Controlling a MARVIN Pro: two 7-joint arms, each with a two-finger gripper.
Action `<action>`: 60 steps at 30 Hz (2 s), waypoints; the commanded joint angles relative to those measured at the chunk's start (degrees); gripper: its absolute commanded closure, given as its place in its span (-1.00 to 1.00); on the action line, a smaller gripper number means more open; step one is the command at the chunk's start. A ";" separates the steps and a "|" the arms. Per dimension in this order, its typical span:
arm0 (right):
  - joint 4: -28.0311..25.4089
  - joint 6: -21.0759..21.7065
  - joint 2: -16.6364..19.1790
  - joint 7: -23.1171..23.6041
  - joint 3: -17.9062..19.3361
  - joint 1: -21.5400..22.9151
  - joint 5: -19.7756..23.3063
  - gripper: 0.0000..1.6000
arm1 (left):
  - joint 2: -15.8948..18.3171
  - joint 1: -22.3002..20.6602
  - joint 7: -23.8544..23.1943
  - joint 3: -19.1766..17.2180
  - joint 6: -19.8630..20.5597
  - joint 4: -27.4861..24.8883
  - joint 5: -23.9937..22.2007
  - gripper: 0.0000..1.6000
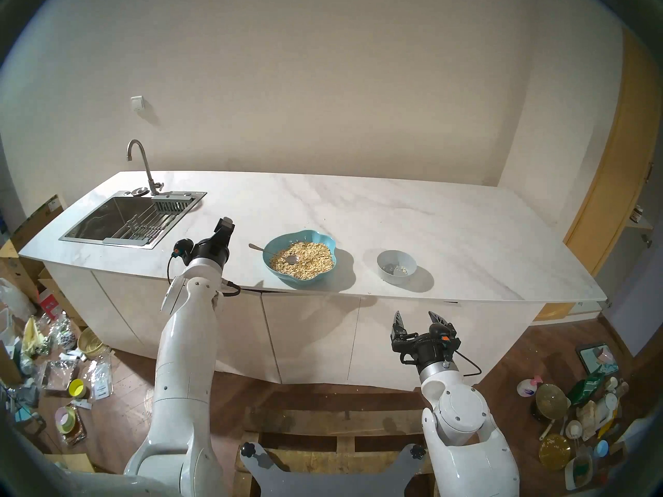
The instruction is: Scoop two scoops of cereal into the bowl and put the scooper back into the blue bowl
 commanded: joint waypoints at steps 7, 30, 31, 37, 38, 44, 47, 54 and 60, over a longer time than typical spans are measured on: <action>-1.39 -0.14 -0.05 -0.02 -0.01 0.27 0.01 -1.00 | -2.10 -2.75 -0.37 -1.12 3.47 0.97 -6.20 -1.00; -1.36 -0.16 -0.05 -0.02 -0.01 0.28 0.01 -1.00 | -1.84 -7.22 0.46 -0.42 3.66 7.88 -7.53 -1.00; -1.36 -0.16 -0.05 -0.02 -0.01 0.28 0.01 -1.00 | -1.77 -7.46 0.40 -0.24 3.66 8.25 -7.46 -1.00; -1.35 -0.16 -0.05 -0.02 -0.01 0.28 0.01 -1.00 | -1.90 -8.79 0.38 0.08 3.53 10.33 -7.73 -1.00; -1.35 -0.16 -0.05 -0.02 -0.01 0.28 0.01 -1.00 | -1.90 -8.96 0.33 0.15 3.45 10.64 -7.69 -1.00; -1.36 -0.16 -0.05 -0.02 -0.01 0.28 0.01 -1.00 | -1.84 -9.86 0.06 0.53 3.17 12.40 -7.66 -1.00; -1.36 -0.16 -0.05 -0.02 -0.01 0.28 0.01 -1.00 | -1.80 -10.25 -0.11 0.59 3.02 13.29 -7.78 -1.00; -1.36 -0.16 -0.05 -0.02 -0.01 0.28 0.01 -1.00 | -2.10 -12.00 -0.49 0.63 2.65 16.54 -8.41 -1.00; -1.33 -0.18 -0.05 -0.02 -0.01 0.30 0.01 -1.00 | -1.73 -13.67 -1.22 1.71 2.34 19.69 -7.87 -1.00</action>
